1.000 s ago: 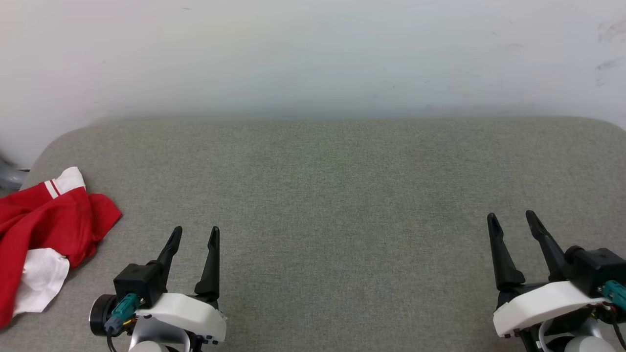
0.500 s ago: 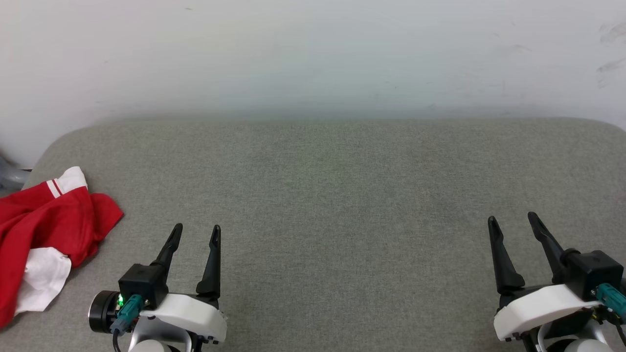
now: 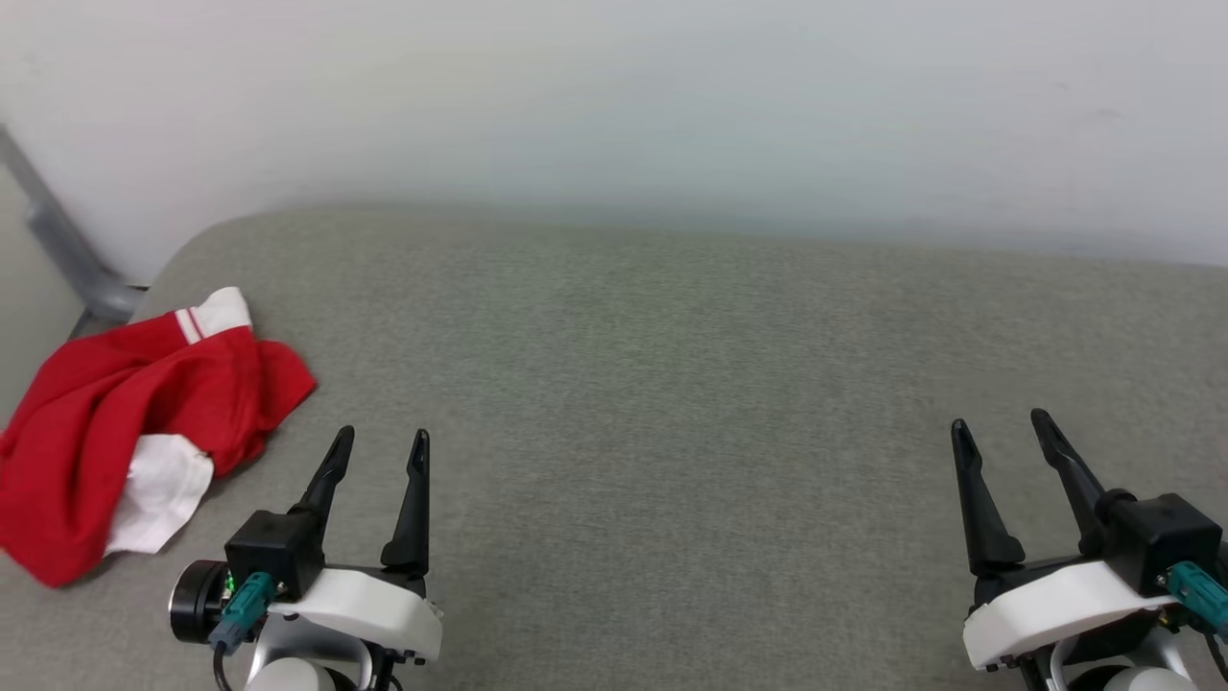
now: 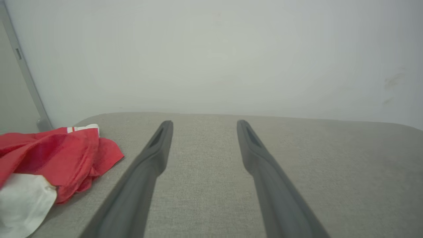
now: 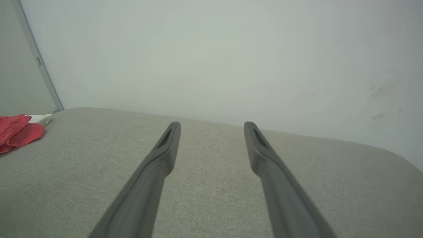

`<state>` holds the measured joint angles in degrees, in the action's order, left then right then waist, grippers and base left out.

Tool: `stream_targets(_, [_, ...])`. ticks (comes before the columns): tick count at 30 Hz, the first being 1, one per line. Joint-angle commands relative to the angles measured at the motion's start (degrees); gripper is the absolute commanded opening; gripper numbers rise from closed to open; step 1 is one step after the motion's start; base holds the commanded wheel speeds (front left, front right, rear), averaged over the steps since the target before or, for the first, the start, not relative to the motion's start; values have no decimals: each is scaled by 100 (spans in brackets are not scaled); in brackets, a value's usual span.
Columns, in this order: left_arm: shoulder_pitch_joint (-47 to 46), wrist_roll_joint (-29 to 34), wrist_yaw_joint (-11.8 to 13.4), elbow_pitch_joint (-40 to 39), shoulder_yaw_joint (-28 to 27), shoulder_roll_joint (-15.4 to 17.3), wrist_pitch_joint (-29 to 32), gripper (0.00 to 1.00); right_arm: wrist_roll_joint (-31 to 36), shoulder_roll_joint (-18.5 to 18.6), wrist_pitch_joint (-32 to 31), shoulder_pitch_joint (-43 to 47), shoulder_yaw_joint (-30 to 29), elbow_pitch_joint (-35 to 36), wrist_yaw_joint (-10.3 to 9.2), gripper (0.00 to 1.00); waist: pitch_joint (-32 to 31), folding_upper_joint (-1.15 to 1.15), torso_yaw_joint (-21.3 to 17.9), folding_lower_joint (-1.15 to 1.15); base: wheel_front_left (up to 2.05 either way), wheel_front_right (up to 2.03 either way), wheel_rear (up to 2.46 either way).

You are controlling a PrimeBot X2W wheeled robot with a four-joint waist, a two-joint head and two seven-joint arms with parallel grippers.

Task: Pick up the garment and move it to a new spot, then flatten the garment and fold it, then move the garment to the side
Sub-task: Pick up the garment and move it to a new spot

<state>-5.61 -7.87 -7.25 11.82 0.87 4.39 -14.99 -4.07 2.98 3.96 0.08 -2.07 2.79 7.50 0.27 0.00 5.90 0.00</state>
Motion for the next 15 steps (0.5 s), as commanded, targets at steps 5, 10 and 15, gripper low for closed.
stream_targets(5, [-48,-118,-22,-10,-79,-31,-25,100,-65,-15,-19,36,69,66,-2,100,-5,0,475,0,0,0,0])
stream_targets(10, [-31,-175,-25,-14,-153,-36,-20,100,-78,-15,-42,55,148,117,-2,100,-8,0,856,0,0,0,0])
stream_targets(15, [-32,-250,-28,25,-170,-10,-20,100,-97,-14,-28,37,260,133,-2,100,-31,0,1407,0,0,0,0])
